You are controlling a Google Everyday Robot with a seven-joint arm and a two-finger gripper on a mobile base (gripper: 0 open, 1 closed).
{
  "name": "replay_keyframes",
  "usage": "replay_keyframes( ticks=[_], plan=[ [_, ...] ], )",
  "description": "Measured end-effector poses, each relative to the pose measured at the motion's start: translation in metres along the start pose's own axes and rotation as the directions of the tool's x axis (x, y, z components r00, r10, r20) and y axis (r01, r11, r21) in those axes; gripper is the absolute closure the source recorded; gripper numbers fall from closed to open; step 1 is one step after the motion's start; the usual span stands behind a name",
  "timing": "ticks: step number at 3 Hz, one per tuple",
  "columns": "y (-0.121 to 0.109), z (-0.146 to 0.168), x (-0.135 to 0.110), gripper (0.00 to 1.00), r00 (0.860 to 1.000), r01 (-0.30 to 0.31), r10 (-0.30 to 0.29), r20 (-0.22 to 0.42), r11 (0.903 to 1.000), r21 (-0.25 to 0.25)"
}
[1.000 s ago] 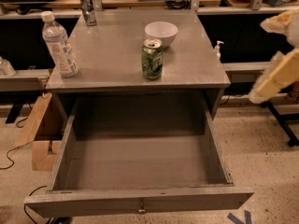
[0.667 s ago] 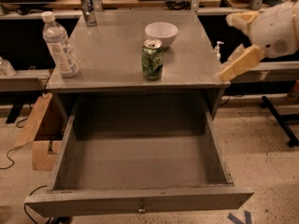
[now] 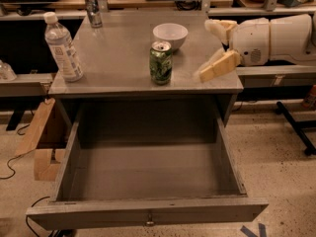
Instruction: Place green can into top drawer
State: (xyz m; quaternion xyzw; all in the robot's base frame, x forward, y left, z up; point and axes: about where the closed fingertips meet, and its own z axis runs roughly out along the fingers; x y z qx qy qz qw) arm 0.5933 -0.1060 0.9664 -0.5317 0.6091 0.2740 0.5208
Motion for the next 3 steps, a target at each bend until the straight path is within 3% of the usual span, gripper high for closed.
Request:
replay_keyframes(
  ticks=[1,3],
  plan=[
    [0.0,0.0,0.0,0.0,1.0,0.0,0.0,0.0,1.0,0.0],
    [-0.037,0.092,0.037,0.0,0.993,-0.031,0.031,0.111,0.9995,-0.002]
  ],
)
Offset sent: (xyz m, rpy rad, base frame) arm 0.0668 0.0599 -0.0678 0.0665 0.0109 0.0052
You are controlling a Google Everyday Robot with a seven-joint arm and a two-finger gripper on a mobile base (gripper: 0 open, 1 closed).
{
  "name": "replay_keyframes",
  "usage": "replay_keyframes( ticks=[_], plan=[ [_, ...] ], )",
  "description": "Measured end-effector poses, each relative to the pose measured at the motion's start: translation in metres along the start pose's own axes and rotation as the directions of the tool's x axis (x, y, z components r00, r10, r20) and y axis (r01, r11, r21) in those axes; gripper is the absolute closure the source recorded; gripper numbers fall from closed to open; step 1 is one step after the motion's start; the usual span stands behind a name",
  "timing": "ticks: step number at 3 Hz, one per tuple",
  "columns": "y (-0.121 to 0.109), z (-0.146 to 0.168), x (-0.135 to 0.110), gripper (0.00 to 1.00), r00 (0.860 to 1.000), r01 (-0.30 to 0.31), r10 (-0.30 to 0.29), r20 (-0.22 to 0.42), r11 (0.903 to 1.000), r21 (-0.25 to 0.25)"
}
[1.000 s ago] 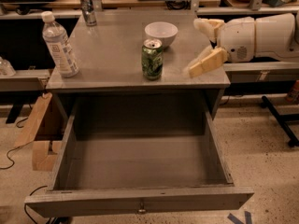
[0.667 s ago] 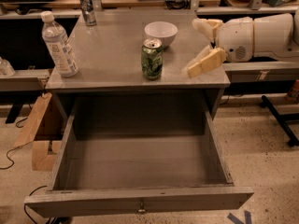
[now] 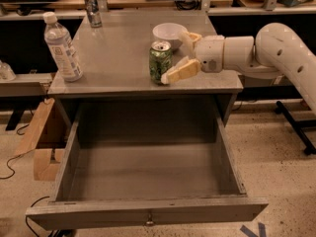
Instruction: Place green can into top drawer
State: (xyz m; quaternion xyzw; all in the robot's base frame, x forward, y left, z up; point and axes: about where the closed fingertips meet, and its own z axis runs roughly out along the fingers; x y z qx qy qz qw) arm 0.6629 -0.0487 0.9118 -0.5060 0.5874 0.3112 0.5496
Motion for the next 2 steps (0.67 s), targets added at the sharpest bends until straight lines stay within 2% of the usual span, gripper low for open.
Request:
replay_keyframes(
  ticks=[1,2],
  plan=[
    [-0.015,0.032,0.013,0.18,0.998,-0.017,0.018,0.065,0.9998,-0.01],
    [-0.022,0.056,0.014,0.41,0.994,-0.029,0.032,0.102,0.999,-0.033]
  ],
)
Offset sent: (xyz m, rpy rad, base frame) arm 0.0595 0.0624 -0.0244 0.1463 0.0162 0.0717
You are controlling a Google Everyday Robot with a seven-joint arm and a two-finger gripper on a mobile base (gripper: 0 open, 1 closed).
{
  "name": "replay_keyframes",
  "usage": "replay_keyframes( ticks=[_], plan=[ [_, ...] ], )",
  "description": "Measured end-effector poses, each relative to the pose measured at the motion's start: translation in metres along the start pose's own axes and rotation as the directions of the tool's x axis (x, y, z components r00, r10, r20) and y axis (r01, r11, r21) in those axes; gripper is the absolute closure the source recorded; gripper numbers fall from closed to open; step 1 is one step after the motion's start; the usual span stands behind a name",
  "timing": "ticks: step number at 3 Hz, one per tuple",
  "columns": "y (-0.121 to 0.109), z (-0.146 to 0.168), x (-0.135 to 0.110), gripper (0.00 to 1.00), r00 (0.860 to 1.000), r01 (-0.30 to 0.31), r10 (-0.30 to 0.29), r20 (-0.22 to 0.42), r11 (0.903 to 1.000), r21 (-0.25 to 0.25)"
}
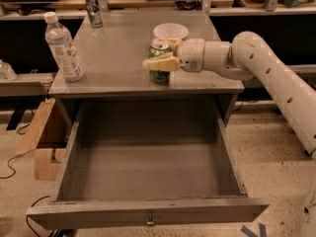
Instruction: Place green can into top drawer
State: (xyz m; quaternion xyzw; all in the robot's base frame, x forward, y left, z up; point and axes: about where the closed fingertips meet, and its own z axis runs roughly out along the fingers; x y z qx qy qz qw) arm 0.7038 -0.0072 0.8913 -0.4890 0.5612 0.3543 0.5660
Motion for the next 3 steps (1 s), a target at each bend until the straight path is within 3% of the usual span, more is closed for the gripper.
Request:
replay_keyframes(
  ticks=[1,2,3],
  plan=[
    [0.012,0.015,-0.011,0.65,0.999,-0.011,0.012,0.044,0.9994,-0.033],
    [0.053,0.019,-0.036,0.88,0.998,-0.01,0.016,0.069,0.9965,-0.083],
    [0.107,0.015,-0.061,1.0,0.998,0.03,-0.024,0.06,0.9944,-0.102]
  ],
)
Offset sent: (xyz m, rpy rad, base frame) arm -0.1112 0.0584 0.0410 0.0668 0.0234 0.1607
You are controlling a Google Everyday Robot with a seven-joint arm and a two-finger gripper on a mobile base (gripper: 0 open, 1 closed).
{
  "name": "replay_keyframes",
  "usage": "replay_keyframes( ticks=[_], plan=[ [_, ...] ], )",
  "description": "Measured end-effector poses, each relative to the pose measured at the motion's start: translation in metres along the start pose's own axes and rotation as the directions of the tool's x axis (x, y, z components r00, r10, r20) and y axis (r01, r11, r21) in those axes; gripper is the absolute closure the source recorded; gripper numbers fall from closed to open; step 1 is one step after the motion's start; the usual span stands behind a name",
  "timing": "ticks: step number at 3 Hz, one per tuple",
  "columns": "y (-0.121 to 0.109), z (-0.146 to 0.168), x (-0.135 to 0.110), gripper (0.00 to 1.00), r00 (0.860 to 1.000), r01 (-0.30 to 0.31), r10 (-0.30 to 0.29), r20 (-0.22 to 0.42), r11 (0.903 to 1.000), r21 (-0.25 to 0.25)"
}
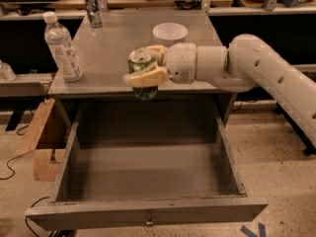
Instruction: Place green can into top drawer
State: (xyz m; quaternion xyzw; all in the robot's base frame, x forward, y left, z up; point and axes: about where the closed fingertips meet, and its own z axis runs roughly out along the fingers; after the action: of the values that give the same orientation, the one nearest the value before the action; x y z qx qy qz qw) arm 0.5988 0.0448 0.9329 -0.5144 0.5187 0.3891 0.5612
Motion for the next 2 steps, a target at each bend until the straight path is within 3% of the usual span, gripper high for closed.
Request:
replay_keyframes(
  ticks=[1,2],
  plan=[
    [0.061,0.01,0.016,1.0,1.0,0.002,-0.002,-0.008,0.9998,-0.018],
    [0.106,0.032,0.058,1.0,0.999,-0.042,0.043,0.011,0.9987,-0.029]
  ],
)
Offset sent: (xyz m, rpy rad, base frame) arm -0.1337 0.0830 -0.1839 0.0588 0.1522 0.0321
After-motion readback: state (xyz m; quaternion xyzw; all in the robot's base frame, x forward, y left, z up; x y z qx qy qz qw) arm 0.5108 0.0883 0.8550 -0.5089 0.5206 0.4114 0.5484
